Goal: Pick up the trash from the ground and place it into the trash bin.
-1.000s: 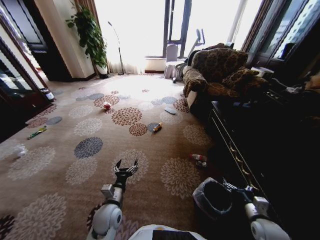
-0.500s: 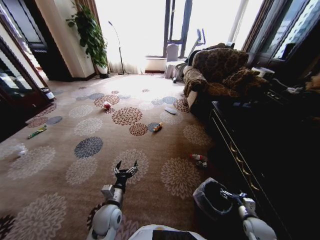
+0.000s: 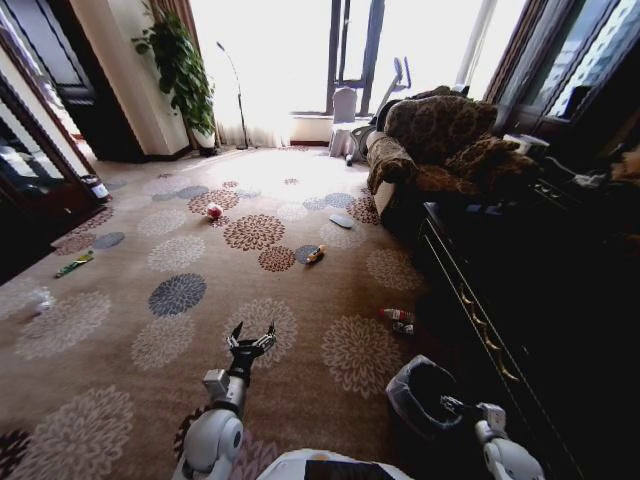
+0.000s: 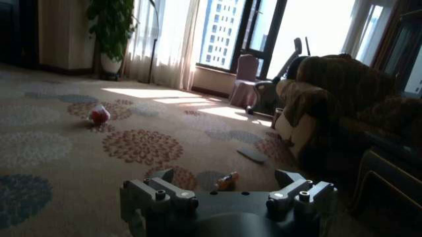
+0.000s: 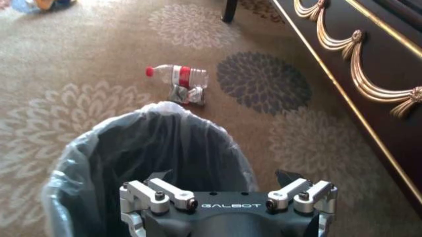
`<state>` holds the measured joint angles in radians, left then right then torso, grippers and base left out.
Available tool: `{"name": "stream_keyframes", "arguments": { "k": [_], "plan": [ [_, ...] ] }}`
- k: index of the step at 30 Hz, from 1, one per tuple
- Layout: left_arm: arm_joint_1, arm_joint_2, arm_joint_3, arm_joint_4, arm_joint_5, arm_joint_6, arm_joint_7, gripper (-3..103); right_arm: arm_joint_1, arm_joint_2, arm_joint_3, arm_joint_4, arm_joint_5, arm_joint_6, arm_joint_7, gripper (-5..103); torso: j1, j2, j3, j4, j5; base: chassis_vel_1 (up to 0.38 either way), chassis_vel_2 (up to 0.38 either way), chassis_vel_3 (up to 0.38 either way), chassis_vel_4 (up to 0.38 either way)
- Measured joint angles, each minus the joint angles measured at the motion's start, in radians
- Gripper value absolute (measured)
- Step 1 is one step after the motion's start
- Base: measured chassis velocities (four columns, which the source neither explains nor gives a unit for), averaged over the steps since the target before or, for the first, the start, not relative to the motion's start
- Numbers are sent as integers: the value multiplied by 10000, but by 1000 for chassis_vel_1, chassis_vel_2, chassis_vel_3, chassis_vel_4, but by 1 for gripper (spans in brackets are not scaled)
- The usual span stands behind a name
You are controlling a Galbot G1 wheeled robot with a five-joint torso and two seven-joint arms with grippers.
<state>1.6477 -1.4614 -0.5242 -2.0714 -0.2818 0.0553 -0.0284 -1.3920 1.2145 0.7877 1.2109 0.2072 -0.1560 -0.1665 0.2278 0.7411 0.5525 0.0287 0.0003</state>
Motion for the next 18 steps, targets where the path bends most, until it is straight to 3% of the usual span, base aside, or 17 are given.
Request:
{"name": "stream_keyframes", "arguments": {
  "k": [18],
  "plan": [
    [73,-128,-16,2,136,88,1,100,1832,-410,-278,-2978,-1023,633,-196,100,0,0,0,0,-3,0,0,0,0]
  ]
}}
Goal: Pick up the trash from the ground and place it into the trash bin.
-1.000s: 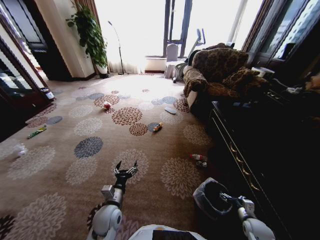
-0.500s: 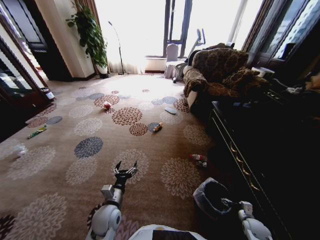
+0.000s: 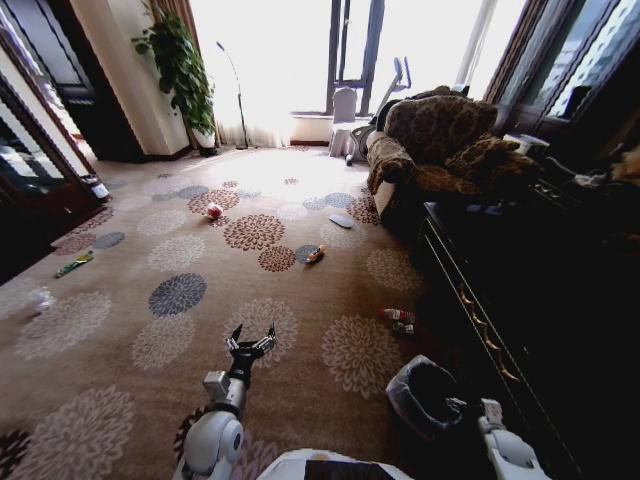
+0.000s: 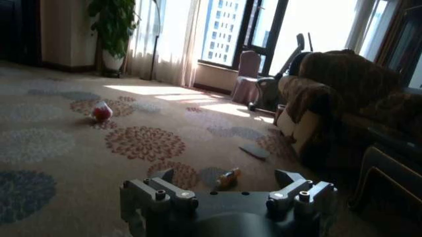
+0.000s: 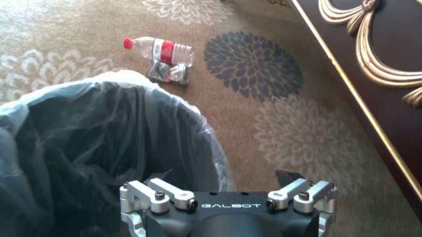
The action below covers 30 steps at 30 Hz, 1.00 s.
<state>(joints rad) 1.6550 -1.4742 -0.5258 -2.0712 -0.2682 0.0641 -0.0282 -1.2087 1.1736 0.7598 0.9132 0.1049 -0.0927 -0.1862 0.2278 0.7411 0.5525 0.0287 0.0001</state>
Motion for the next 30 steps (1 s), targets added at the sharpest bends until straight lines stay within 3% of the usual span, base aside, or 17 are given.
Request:
{"name": "stream_keyframes", "arguments": {
  "k": [12,15,20,27,29,30],
  "plan": [
    [44,-50,-58,76,40,8,-8,100,1006,-188,249,-1808,-847,536,-573,103,0,0,0,-1,-1,0,0,0,0],
    [44,-58,-47,86,68,17,-16,100,1097,-229,360,-2019,-1174,678,-872,91,0,0,0,0,0,0,0,0,0],
    [24,-79,-42,96,76,29,-20,100,1067,-266,348,-2005,-1241,650,-1138,80,0,0,0,0,-1,0,0,0,0],
    [29,-157,-23,176,113,20,-24,100,1096,-246,195,-2059,-1502,609,-1292,47,0,1,0,1,-1,0,0,0,0],
    [29,-157,-22,186,115,14,-24,100,1099,-241,149,-2071,-1545,617,-1309,47,0,1,0,1,0,0,0,0,0],
    [29,-157,-22,197,116,10,-24,100,1102,-237,116,-2081,-1582,620,-1340,42,0,1,0,1,0,0,0,0,0]
  ]
}}
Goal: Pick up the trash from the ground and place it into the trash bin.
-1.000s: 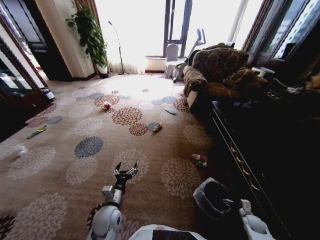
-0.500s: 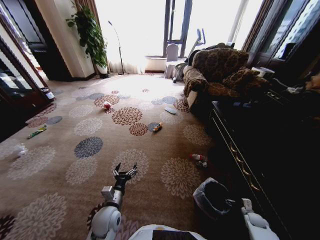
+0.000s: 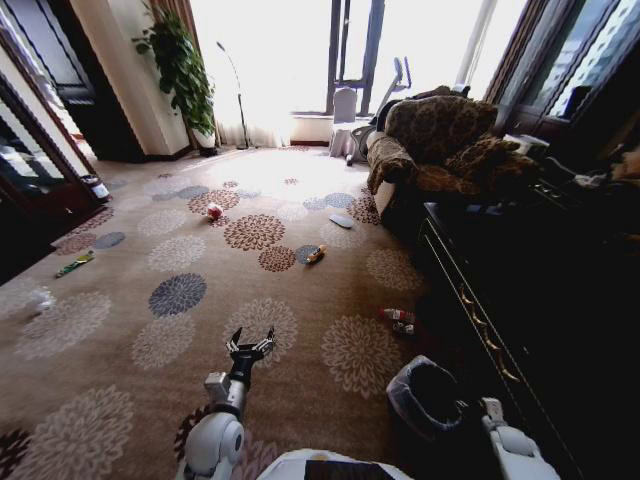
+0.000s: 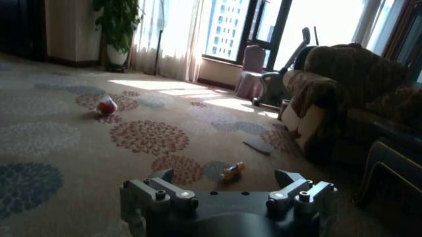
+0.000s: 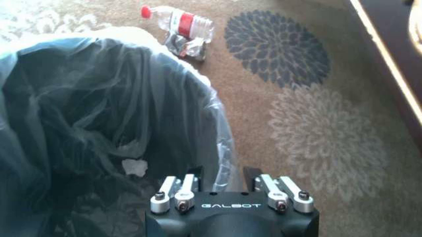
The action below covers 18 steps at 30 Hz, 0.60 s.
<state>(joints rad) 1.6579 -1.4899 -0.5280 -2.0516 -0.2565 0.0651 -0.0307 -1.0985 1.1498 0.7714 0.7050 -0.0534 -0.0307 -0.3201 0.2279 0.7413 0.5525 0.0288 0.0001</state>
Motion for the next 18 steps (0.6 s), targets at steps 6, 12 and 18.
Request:
{"name": "stream_keyframes", "arguments": {
  "k": [6,12,18],
  "plan": [
    [-21,11,21,62,0,-19,0,100,25,24,-13,-42,-113,4,-116,15,0,0,0,0,0,0,0,0,0],
    [-64,1,62,107,0,-30,-5,100,-87,17,14,130,175,-67,-129,5,0,0,0,1,4,0,0,0,0],
    [-123,64,109,194,-9,-63,-4,100,-750,-5,-51,1191,1110,-294,185,2,0,0,0,-3,-1,0,0,0,0]
  ]
}}
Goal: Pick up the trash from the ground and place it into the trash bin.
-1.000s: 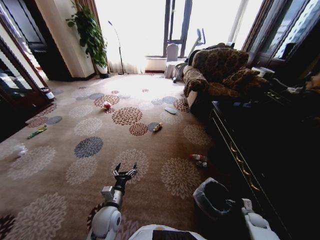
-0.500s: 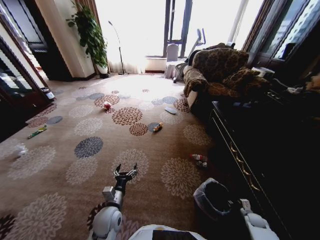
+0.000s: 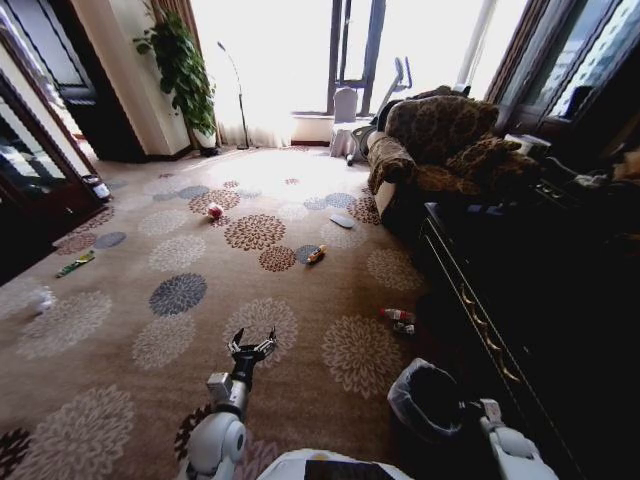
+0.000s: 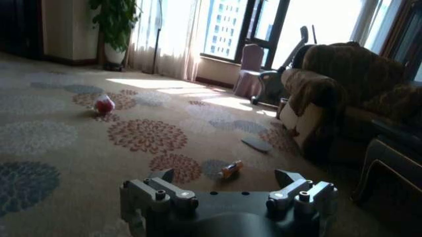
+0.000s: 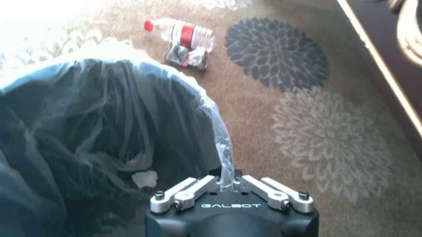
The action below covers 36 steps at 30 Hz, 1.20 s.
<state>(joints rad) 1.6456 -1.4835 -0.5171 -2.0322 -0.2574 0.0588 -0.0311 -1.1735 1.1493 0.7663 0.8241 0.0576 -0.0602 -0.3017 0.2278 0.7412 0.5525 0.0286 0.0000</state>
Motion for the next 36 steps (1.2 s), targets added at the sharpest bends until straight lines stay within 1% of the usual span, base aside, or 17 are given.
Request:
{"name": "stream_keyframes", "arguments": {
  "k": [1,4,5,6,8,10,11,12,14,16,18,20,24,27,29,31,36],
  "plan": [
    [0,0,0,0,0,0,0,100,0,0,0,0,0,0,0,2,0,0,0,0,0,0,0,0,0],
    [-63,86,20,42,-20,-14,7,100,-471,59,-8,835,1021,-45,583,1,0,0,0,-1,-8,0,0,0,0],
    [-63,86,20,42,-20,-14,7,100,-471,59,-8,835,1021,-45,583,1,0,0,0,-1,-8,0,0,0,0],
    [-77,114,26,58,-27,-20,10,100,-637,97,0,1134,1369,-70,715,1,0,0,1,-3,-8,0,0,0,0],
    [-96,153,30,74,-59,-38,13,100,-992,182,44,1797,1986,-105,850,1,0,-1,0,1,8,0,0,0,0],
    [-98,180,42,99,-75,-82,16,100,-1386,259,91,2612,2566,-278,957,1,0,0,0,5,-7,0,0,0,0],
    [-98,180,42,99,-75,-82,16,100,-1386,259,91,2612,2566,-278,957,1,0,0,0,5,-7,0,0,0,0],
    [-102,199,55,117,-80,-115,20,100,-1626,315,87,3118,2921,-416,1042,1,0,0,0,1,-12,0,0,0,0],
    [-114,229,69,139,-88,-148,25,100,-2039,472,55,4000,3429,-591,1275,1,0,0,0,0,7,0,0,0,0],
    [-122,259,74,140,-112,-160,28,100,-2441,632,52,4861,3762,-685,1453,1,0,0,0,3,-3,0,0,0,0],
    [-125,268,73,140,-123,-165,29,100,-2610,691,49,5166,3835,-689,1486,1,0,0,0,5,-8,0,0,0,0],
    [-158,309,64,161,-156,-198,34,100,-3145,930,28,6064,4036,-697,1615,1,0,0,0,0,3,0,0,0,0],
    [-160,309,62,182,-166,-244,37,100,-3400,1184,173,6562,4231,-643,1786,1,0,0,0,0,1,0,0,0,0],
    [-107,282,84,203,-161,-325,48,100,-3847,1505,609,7029,4502,208,1988,1,0,0,-1,5,-5,0,0,0,0],
    [-102,284,90,215,-150,-342,51,100,-4018,1541,674,7143,4510,410,1988,1,0,0,0,4,-5,0,0,0,0],
    [-114,296,121,308,-95,-418,59,100,-4640,1713,842,7707,4591,798,1969,1,0,0,0,-3,0,0,0,0,0],
    [-137,299,185,366,-46,-445,66,100,-5030,1910,976,8168,4549,905,1914,1,-1,0,-1,-2,-4,0,0,0,0]
  ]
}}
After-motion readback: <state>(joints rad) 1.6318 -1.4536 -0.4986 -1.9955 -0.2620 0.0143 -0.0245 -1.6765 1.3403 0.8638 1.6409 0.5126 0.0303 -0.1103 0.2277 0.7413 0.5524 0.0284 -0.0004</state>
